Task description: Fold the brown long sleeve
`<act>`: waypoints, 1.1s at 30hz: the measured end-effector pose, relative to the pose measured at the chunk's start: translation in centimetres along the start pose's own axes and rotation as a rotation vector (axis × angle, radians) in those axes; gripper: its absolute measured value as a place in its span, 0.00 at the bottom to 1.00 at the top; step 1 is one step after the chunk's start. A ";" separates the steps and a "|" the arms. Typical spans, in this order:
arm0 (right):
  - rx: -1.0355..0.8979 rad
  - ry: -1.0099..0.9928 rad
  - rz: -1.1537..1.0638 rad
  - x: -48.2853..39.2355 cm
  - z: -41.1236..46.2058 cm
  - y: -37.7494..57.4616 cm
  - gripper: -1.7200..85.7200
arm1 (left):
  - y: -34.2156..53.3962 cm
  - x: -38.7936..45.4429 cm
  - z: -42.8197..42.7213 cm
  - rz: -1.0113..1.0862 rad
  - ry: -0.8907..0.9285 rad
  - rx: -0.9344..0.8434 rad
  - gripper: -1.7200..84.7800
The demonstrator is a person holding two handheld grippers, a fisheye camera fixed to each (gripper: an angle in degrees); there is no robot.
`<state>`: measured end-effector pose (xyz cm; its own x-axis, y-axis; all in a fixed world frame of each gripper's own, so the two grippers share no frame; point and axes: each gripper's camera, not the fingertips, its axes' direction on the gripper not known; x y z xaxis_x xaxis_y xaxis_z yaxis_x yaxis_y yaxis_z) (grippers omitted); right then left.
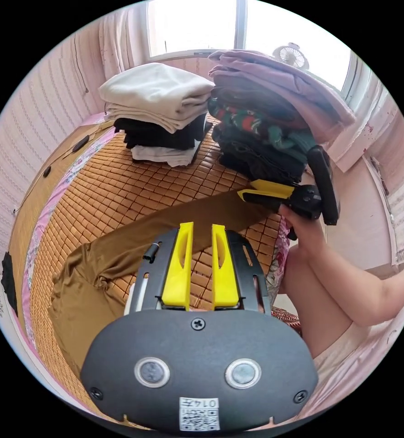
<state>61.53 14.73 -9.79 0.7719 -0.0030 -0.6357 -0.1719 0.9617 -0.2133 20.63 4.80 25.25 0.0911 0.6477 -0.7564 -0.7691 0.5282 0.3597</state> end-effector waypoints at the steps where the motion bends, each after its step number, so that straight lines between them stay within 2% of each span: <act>1: -0.011 -0.010 0.011 0.3 0.3 0.0 0.14 | -1.2 -0.1 1.8 0.012 0.003 -0.013 0.10; 7: -0.023 0.095 -0.003 0.2 1.3 0.1 0.10 | -5.4 -0.2 9.5 -0.001 -0.014 -0.124 0.12; 13: -0.034 0.017 0.037 2.3 1.0 0.0 0.03 | -6.7 -0.6 14.8 -0.054 -0.055 -0.263 0.13; 20: -0.048 -0.138 0.050 4.7 0.8 -0.2 0.01 | -7.3 -1.2 15.8 -0.061 0.000 -0.256 0.13; 23: -0.042 -0.174 0.047 5.0 0.7 -0.3 0.01 | -7.3 -1.3 15.7 -0.066 0.010 -0.245 0.10; 25: -0.031 -0.178 0.042 5.2 0.4 -0.4 0.01 | -7.3 -1.0 15.5 -0.047 0.018 -0.232 0.03; 33: 0.022 -0.216 -0.020 4.9 -1.0 -1.1 0.01 | -6.6 -1.3 13.1 -0.055 -0.034 -0.197 0.01</act>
<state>64.86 13.42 -13.42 0.8889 0.0343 -0.4569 -0.1435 0.9679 -0.2065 33.89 7.63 31.02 0.1549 0.6409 -0.7519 -0.8711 0.4475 0.2020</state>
